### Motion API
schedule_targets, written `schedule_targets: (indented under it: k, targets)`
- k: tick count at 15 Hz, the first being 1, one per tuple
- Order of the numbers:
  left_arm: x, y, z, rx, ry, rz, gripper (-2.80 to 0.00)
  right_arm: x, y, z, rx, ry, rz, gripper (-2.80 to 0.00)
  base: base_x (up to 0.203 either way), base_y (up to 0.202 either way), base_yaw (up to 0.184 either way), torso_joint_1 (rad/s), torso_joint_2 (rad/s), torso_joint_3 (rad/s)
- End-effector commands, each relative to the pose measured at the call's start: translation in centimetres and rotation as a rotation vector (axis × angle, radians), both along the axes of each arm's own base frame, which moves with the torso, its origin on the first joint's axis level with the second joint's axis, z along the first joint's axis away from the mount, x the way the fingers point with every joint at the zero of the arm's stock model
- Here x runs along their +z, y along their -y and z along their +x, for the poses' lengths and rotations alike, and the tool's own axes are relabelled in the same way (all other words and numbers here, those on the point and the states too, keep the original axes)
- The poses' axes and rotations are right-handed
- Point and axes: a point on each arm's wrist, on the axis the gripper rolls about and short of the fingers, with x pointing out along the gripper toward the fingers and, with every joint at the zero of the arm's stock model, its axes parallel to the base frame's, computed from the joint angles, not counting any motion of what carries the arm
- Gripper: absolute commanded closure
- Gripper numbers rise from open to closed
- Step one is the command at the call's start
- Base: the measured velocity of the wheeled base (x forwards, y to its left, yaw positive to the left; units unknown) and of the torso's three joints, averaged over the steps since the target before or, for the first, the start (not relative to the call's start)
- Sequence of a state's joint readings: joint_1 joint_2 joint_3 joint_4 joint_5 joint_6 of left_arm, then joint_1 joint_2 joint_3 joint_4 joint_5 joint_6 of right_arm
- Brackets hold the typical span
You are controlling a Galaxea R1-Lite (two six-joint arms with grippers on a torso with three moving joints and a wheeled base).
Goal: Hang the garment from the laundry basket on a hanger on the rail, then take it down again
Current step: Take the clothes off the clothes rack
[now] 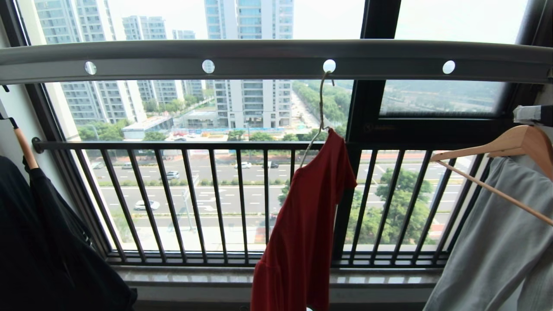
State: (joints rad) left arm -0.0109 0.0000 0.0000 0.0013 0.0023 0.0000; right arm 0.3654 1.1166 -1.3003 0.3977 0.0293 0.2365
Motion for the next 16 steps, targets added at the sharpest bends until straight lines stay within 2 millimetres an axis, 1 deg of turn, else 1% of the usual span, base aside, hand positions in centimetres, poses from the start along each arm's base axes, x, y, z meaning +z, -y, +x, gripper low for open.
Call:
schedule_targets:
  k: [1, 3, 6, 7, 11, 14, 16]
  targets:
    - [0.0, 0.0, 0.0, 0.001, -0.002, 0.0, 0.0, 0.2, -2.8, 2.1, 0.06, -0.09, 0.028, 0.0, 0.0, 0.0, 0.0, 0.0, 0.0, 0.0]
    - [0.0, 0.0, 0.0, 0.001, -0.002, 0.0, 0.0, -0.3, -4.8, 2.5, 0.07, -0.14, 0.013, 0.0, 0.0, 0.0, 0.0, 0.0, 0.0, 0.0]
    - [0.0, 0.0, 0.0, 0.001, -0.002, 0.0, 0.0, -1.4, -8.6, 2.7, 0.055, -0.188, -0.016, 0.0, 0.0, 0.0, 0.0, 0.0, 0.0, 0.0]
    - [0.0, 0.0, 0.0, 0.001, -0.002, 0.0, 0.0, -1.7, -10.1, 2.8, 0.055, -0.2, -0.023, -2.8, 0.0, 0.0, 0.0, 0.0, 0.0, 0.0]
    - [0.0, 0.0, 0.0, 0.001, -0.002, 0.0, 0.0, -2.6, -14.8, 4.9, -0.011, -0.215, -0.051, -2.8, 0.0, 0.0, 0.0, 0.0, 0.0, 0.0]
    - [0.0, 0.0, 0.0, 0.001, -0.002, 0.0, 0.0, -3.9, -17.7, 6.3, -0.059, -0.217, -0.107, -2.8, 0.0, 0.0, 0.0, 0.0, 0.0, 0.0]
    - [0.0, 0.0, 0.0, 0.001, -0.002, 0.0, 0.0, -4.9, -19.4, 7.7, -0.133, -0.203, -0.154, -2.8, 0.0, 0.0, 0.0, 0.0, 0.0, 0.0]
